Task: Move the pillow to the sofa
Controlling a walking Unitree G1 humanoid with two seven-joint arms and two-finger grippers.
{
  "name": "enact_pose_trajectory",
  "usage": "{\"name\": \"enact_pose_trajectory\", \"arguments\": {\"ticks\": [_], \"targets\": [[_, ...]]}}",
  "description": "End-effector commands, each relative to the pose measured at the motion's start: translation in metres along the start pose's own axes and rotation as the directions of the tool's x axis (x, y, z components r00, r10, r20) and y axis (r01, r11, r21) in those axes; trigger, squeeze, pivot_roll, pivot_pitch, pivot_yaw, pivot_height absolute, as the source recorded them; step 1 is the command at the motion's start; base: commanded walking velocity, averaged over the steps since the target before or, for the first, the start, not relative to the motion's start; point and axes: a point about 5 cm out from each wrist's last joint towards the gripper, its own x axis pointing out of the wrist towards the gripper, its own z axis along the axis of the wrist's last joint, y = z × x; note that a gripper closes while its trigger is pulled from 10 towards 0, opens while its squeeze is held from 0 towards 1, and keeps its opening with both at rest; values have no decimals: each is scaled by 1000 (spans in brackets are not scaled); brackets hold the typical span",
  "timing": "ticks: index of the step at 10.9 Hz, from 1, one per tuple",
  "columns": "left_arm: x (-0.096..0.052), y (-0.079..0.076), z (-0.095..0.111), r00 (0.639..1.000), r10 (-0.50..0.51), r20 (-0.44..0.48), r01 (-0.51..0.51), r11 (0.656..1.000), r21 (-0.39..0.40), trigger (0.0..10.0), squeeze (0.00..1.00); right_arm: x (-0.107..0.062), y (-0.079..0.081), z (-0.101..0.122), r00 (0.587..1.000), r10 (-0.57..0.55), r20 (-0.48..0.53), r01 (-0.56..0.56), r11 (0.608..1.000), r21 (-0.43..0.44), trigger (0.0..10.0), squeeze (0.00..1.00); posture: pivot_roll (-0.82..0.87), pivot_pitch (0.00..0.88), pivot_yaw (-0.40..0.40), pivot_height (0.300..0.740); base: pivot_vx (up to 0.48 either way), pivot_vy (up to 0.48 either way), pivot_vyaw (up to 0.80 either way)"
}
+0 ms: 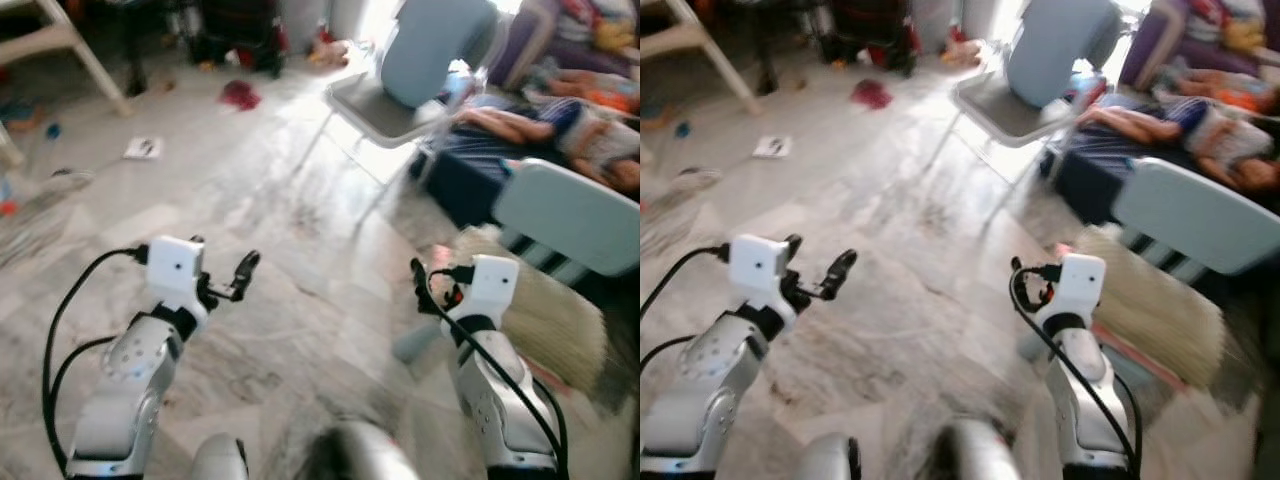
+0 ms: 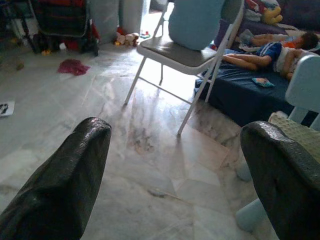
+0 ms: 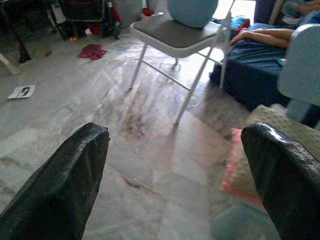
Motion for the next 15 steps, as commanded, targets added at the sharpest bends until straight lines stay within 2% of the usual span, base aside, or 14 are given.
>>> {"name": "enact_pose_trajectory", "arguments": {"ticks": [1, 5, 9, 11, 12, 13, 14, 15], "targets": [[0, -8, 1, 999, -36, 2, 36, 999, -24, 10000, 0, -3, -8, 3, 1000, -21, 6, 21, 1000, -12, 10000, 0, -18, 158, -77, 740, 0, -420, -775], [0, -8, 0, 999, -40, -1, 40, 999, -31, 10000, 0, -3, -8, 3, 1000, -21, 1, 21, 1000, -14, 10000, 0, -17, 158, -77, 740, 0, -421, -766], [1, -8, 1, 999, -44, -2, 44, 998, -43, 10000, 0, -2, -8, 4, 1000, -30, 8, 30, 1000, -3, 10000, 0, -14, 158, -70, 740, 252, -405, -758], [6, -10, 6, 998, -66, -4, 65, 995, -74, 10000, 0, 3, -5, 7, 1000, -17, 23, 17, 1000, -6, 10000, 0, -4, 147, -64, 740, 0, 0, 0], [13, 0, 1, 999, -42, -32, 43, 998, 44, 10000, 0, 7, -11, 11, 997, -50, 52, 50, 999, -7, 10000, 0, 3, 119, -61, 740, 0, 0, 0], [17, 4, -1, 999, -22, -45, 25, 997, 72, 10000, 0, 9, -15, 13, 996, -64, 66, 63, 998, 14, 10000, 0, 19, 103, -64, 740, 0, 0, 0], [17, 23, -3, 997, 71, -32, -69, 996, 52, 10000, 0, 15, -15, 13, 996, -58, 61, 58, 998, 14, 10000, 0, 41, 83, -76, 740, 0, 0, 0], [15, 30, -4, 994, 104, -33, -102, 994, 36, 10000, 0, 17, -12, 15, 997, -45, 63, 45, 999, 12, 10000, 0, 37, 91, -79, 740, 0, 0, 0]]}}
